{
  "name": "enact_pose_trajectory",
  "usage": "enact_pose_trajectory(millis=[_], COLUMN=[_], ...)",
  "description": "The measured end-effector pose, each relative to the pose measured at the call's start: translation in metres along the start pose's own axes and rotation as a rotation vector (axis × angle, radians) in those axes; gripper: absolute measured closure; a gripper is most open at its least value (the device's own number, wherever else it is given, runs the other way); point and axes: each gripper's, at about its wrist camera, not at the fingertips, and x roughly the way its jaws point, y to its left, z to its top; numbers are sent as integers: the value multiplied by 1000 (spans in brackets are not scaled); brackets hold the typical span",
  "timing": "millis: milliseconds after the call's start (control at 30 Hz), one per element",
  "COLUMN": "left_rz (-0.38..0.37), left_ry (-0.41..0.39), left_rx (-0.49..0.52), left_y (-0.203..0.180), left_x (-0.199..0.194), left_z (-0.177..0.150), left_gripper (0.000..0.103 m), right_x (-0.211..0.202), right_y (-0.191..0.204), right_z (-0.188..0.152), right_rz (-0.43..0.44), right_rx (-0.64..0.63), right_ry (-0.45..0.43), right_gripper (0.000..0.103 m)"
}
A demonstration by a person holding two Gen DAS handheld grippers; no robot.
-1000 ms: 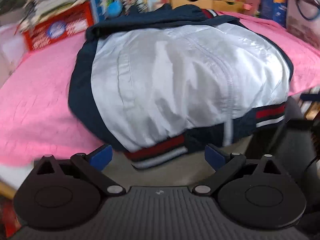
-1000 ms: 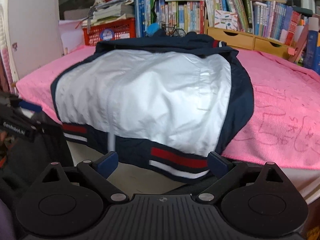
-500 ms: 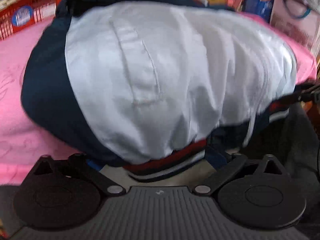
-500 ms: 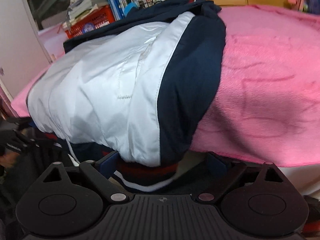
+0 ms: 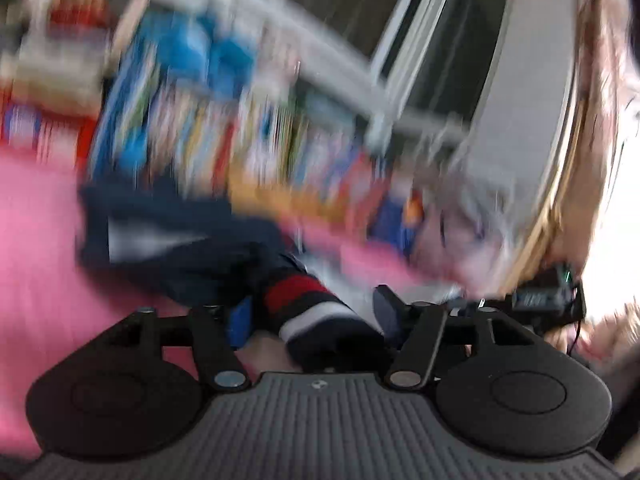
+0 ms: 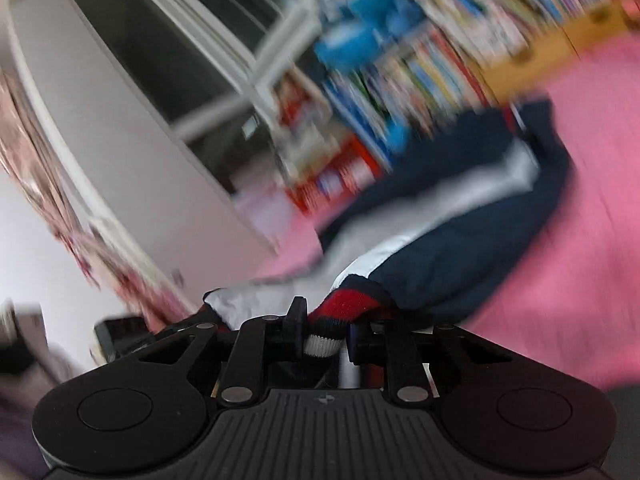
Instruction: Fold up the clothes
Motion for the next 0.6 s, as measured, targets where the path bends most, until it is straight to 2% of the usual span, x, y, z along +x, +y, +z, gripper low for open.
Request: enact_pose_trajectory(millis=[67,100,133,267,300,333,400,467,533,600], left_rz=[39,101,181,482,545,543,540,536,531,472], left_ry=[-73,-75,-55,81,108,115,130,145,161,212], left_rx=[33,40,29,-60,-68,-42,9,61,114,189], left_y=[7,13,22,79,90,92,96,100,104,96], left_x=[16,32,52,128,137,132,121,110,100,110], left_z=[32,45,57,84,86,84,79,74,68,64], left_gripper=[28,27,29,28,28,29,27,17,9,3], right_x=[29,46,64,145,165,176,179,166,143,128], right_y=[-9,-16,-23,-83,-98,-108,-106,-94,-76,-60], right_z=[38,58,78,140,155,163,160,155,145,142], right_rz=[-15,-40,-66,-288,-344,-409,-437,-415,-452,-502], right_rx=[4,8,12,154,190,211,161,13,-170,-381], right_ry=[-28,-41,-54,-20,-11,30,55,35,-41,-58], right_gripper=[81,81,81,81,81,78,68,22,10,10])
